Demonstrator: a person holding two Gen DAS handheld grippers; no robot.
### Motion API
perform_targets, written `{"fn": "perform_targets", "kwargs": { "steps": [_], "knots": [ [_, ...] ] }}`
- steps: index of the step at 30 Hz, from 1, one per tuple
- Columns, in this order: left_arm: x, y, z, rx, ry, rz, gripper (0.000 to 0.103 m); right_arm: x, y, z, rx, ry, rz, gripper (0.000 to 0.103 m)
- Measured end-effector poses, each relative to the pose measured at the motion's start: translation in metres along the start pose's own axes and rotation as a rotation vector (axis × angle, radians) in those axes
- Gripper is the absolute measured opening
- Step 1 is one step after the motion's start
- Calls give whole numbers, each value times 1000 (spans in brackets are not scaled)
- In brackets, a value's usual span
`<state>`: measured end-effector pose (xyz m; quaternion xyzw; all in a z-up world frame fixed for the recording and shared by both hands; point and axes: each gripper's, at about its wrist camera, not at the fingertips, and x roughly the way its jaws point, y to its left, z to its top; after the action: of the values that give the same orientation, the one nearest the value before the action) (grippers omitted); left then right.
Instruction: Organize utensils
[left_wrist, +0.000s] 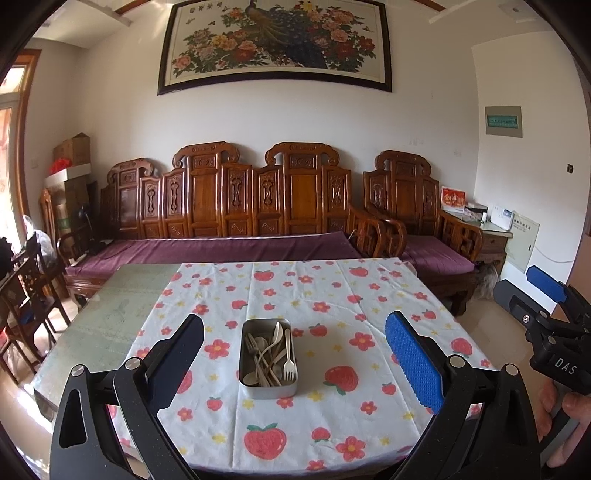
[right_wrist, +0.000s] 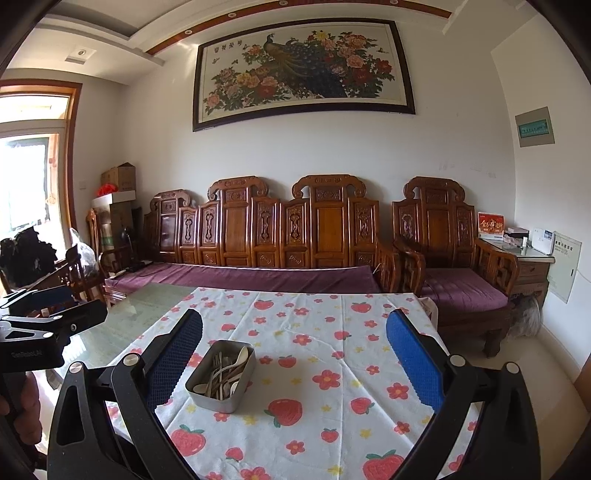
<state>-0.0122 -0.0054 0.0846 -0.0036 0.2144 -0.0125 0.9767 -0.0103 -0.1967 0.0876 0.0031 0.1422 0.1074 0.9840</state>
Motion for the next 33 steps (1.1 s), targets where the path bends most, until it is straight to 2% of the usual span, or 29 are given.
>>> {"fn": "perform_targets", "kwargs": {
  "steps": [33],
  "knots": [
    [-5,-1,-4,-3,-12,-2,95,10,-3,-11,7,17,1,100]
  ]
}}
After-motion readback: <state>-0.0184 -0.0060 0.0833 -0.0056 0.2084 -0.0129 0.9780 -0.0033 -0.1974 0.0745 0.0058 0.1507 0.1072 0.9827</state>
